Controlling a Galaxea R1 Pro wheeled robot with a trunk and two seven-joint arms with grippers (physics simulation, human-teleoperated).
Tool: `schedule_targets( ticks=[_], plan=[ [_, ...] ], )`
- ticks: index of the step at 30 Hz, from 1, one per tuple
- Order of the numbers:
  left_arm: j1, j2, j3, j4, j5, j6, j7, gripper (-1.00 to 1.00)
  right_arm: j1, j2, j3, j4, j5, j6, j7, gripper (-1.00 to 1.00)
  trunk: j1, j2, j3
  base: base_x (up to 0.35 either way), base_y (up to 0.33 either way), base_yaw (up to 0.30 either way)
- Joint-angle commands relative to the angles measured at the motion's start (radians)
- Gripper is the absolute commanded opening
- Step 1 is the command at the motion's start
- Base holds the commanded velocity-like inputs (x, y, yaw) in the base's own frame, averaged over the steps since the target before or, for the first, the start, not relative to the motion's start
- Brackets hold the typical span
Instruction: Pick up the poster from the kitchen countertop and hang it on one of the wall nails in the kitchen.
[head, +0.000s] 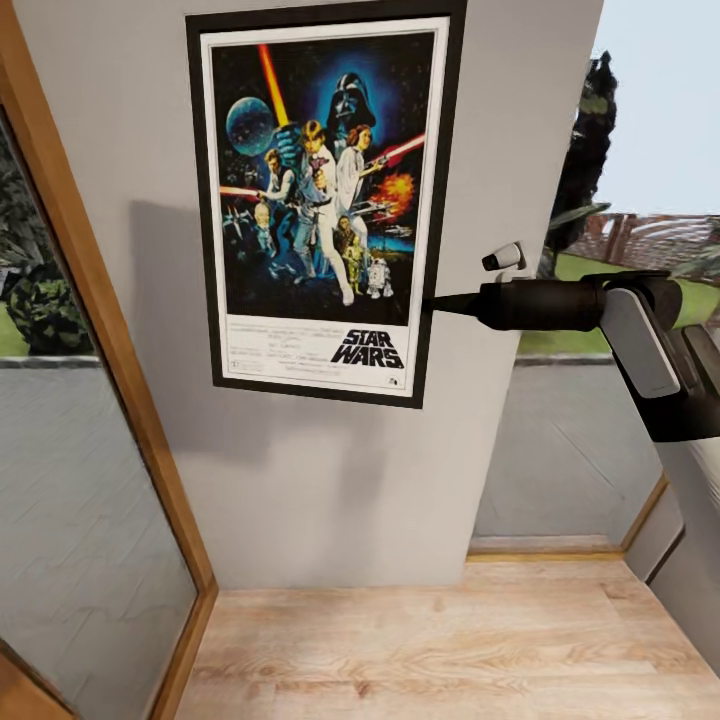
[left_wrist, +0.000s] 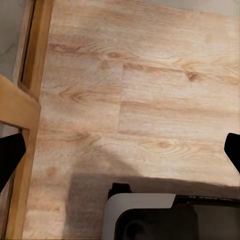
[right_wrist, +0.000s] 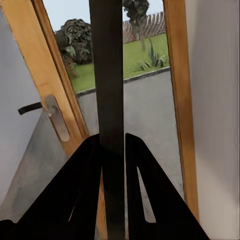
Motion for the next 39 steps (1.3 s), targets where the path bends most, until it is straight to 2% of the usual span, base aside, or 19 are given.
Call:
schedule_targets(
  ticks=[1,6,8,29,39],
  plan=[
    [0.0,0.0,0.002,-0.001,0.002,0.003,-0.006,1.0,-0.001,-0.001,0.001,0.0,-0.004,0.005,0.003,-1.0,0.001,-0.002,-0.002,0.331,0.0,0.0],
    [0.0,0.0,0.002,-0.001,0.002,0.003,-0.006,1.0,-0.001,-0.001,0.001,0.0,-0.004,0.005,0.003,-1.0,0.001,-0.002,-0.002,0.332,0.0,0.0],
    [0.0,-0.007,0.001,-0.005,0.004,0.003,-0.007,1.0,0.004,-0.001,0.004,-0.004,0.001,0.001,0.003,-1.0,0.001,-0.002,-0.002,0.0,0.0,0.0],
    [0.0,-0.007,0.001,-0.005,0.005,0.003,-0.007,1.0,0.005,-0.001,0.004,-0.004,-0.001,0.0,0.003,-1.0,0.001,-0.002,-0.002,0.0,0.0,0.0],
    [0.0,-0.008,0.001,-0.002,0.007,0.004,-0.008,1.0,0.006,-0.001,0.004,-0.059,0.001,-0.004,0.053,-1.0,0.001,-0.002,-0.002,0.0,0.0,0.0]
  ],
)
